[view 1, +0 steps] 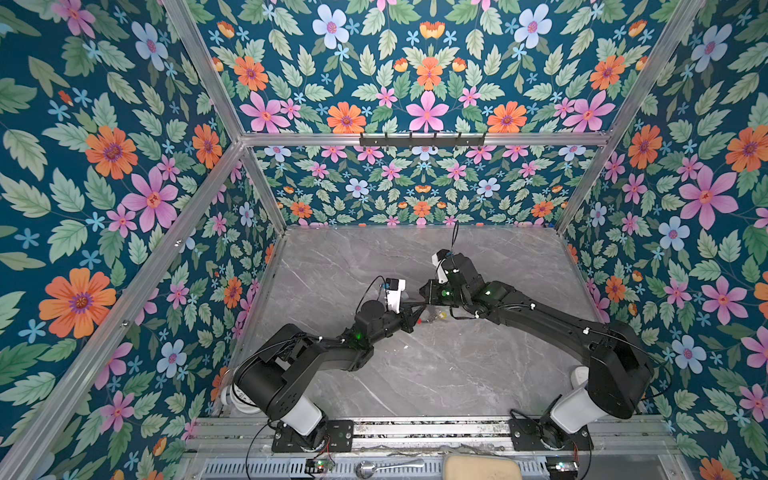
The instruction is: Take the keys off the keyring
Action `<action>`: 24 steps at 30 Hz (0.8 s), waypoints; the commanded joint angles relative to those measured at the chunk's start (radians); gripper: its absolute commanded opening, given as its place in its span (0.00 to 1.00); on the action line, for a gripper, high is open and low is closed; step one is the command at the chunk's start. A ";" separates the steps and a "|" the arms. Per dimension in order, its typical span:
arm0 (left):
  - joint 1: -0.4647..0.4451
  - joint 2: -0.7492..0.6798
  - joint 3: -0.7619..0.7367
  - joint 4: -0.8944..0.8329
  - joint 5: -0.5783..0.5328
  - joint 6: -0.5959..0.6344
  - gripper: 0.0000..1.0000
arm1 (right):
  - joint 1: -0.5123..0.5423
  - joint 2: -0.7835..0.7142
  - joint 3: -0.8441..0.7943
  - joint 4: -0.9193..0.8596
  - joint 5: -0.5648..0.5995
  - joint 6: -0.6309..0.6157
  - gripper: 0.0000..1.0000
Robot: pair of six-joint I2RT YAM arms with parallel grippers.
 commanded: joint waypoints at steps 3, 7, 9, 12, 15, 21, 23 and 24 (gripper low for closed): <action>-0.001 -0.033 0.012 -0.061 -0.042 -0.028 0.17 | 0.001 -0.020 0.031 -0.001 0.010 -0.002 0.27; 0.000 -0.114 0.001 -0.189 -0.127 -0.008 0.45 | -0.017 -0.039 0.025 -0.067 0.061 -0.029 0.41; -0.001 -0.173 -0.018 -0.232 -0.182 -0.008 0.59 | -0.044 -0.036 0.008 -0.090 0.045 -0.027 0.41; -0.001 -0.276 -0.038 -0.330 -0.249 0.005 0.69 | -0.089 0.015 0.022 -0.171 0.007 -0.051 0.42; 0.000 -0.379 -0.050 -0.421 -0.292 0.034 0.81 | -0.096 0.141 0.096 -0.284 -0.001 -0.148 0.45; -0.001 -0.496 -0.059 -0.520 -0.342 0.065 1.00 | -0.095 0.386 0.305 -0.468 0.058 -0.305 0.51; 0.000 -0.514 -0.065 -0.531 -0.347 0.069 1.00 | -0.095 0.424 0.337 -0.477 0.102 -0.331 0.51; -0.001 -0.523 -0.068 -0.535 -0.347 0.071 1.00 | -0.096 0.439 0.351 -0.482 0.115 -0.338 0.51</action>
